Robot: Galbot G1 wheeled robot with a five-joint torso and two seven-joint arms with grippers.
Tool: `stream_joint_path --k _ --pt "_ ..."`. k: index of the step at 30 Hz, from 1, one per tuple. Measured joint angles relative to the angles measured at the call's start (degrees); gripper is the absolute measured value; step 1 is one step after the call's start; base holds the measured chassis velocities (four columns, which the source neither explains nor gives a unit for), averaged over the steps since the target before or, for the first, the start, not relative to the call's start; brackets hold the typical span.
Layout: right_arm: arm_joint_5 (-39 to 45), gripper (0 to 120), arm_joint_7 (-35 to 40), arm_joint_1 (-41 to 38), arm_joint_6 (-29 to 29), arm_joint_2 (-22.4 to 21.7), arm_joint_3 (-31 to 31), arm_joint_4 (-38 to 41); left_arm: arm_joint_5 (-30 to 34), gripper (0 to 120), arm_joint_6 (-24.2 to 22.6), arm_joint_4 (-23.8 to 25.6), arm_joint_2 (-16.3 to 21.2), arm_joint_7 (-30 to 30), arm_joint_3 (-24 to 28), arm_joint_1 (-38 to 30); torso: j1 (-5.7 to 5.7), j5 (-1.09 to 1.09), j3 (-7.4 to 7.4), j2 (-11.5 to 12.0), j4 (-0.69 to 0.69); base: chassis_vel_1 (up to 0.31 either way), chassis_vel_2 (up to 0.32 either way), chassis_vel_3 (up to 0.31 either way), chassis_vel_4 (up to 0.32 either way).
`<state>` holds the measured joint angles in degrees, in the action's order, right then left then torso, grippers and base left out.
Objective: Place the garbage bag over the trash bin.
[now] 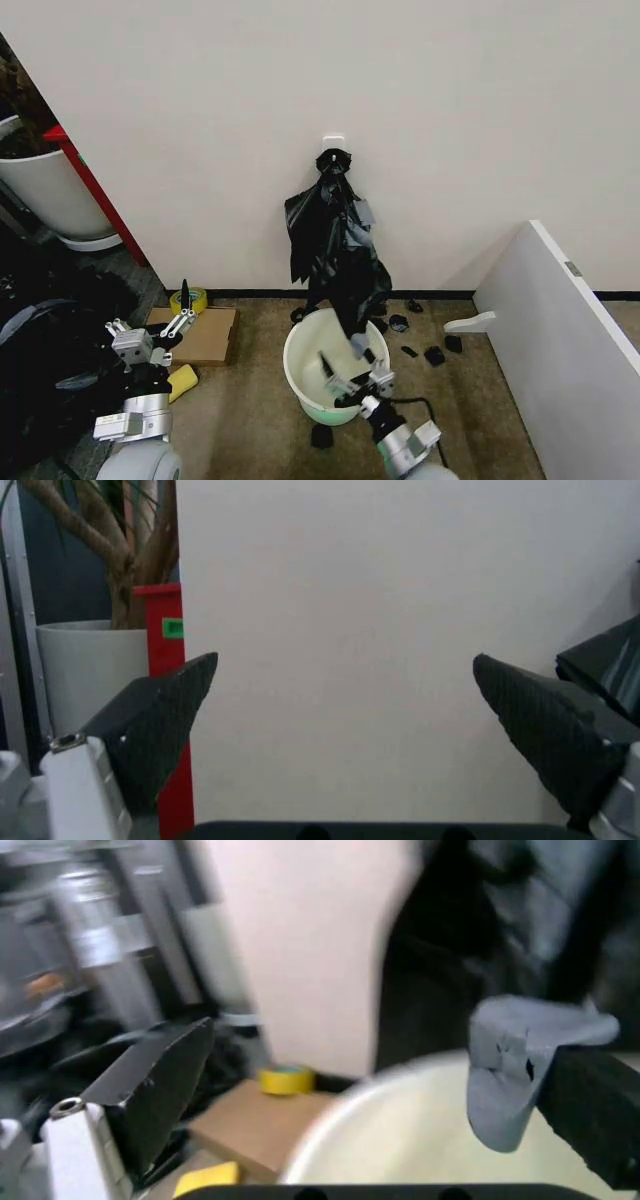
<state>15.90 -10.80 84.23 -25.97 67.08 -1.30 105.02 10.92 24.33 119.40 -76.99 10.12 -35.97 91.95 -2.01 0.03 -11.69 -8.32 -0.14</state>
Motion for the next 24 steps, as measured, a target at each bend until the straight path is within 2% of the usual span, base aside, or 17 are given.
stream_joint_path --k 1,4,6,11,14,15,19,22,24 --pt "0.0 100 0.0 0.0 0.0 0.0 0.0 0.0 0.0 100 0.0 0.0 0.0 0.0 0.0 0.0 0.0 0.0 0.0 0.0 0.0 0.0 0.0 0.0 0.0" --pt "-12.41 100 -9.64 -1.38 -7.3 1.39 -4.99 -4.65 0.28 100 0.01 -0.24 0.76 0.0 -0.26 -0.42 0.0 0.01 0.0 0.0 0.0 0.0 0.0 0.0 0.0" --pt "-16.07 100 -11.72 -1.98 -9.15 1.57 -6.64 -6.63 0.35 100 0.0 -0.26 1.13 0.0 -0.29 -0.68 0.0 0.01 0.0 0.0 0.0 0.0 0.0 0.0 0.0" --pt "-16.92 100 -8.59 -1.82 -7.61 0.84 -6.66 -8.09 0.36 100 -0.12 -0.26 1.38 -0.05 -0.13 -0.95 -0.01 0.01 0.0 0.0 0.0 0.0 0.0 0.0 0.0" --pt "-5.67 100 6.92 0.15 4.03 -0.94 -0.49 -4.09 0.16 100 -0.13 -0.23 1.29 -0.09 0.08 -0.93 -0.01 0.0 0.0 0.0 -0.01 0.0 0.0 0.0 0.0" --pt "-5.67 100 6.92 0.15 4.03 -0.94 -0.49 -4.09 0.16 100 -0.13 -0.23 1.29 -0.09 0.08 -0.93 -0.01 0.0 0.0 0.0 -0.01 0.0 0.0 0.0 0.0" --pt "10.84 100 15.89 0.84 11.84 -1.52 5.8 3.63 0.07 100 -0.13 0.08 1.11 -0.11 0.14 -0.87 -0.01 0.0 0.0 0.0 0.0 0.0 0.0 0.0 0.0" --pt "13.31 100 19.07 0.54 13.41 -1.05 6.65 5.74 0.05 100 -0.13 0.27 1.05 -0.12 0.15 -0.78 -0.01 0.0 0.0 0.0 -0.01 0.0 0.0 0.0 0.0" --pt "10.11 100 20.52 -0.43 13.24 -0.23 5.71 5.73 0.01 100 -0.13 0.38 1.02 -0.13 0.14 -0.62 -0.01 0.0 0.0 0.0 -0.01 0.0 0.0 0.0 0.0"
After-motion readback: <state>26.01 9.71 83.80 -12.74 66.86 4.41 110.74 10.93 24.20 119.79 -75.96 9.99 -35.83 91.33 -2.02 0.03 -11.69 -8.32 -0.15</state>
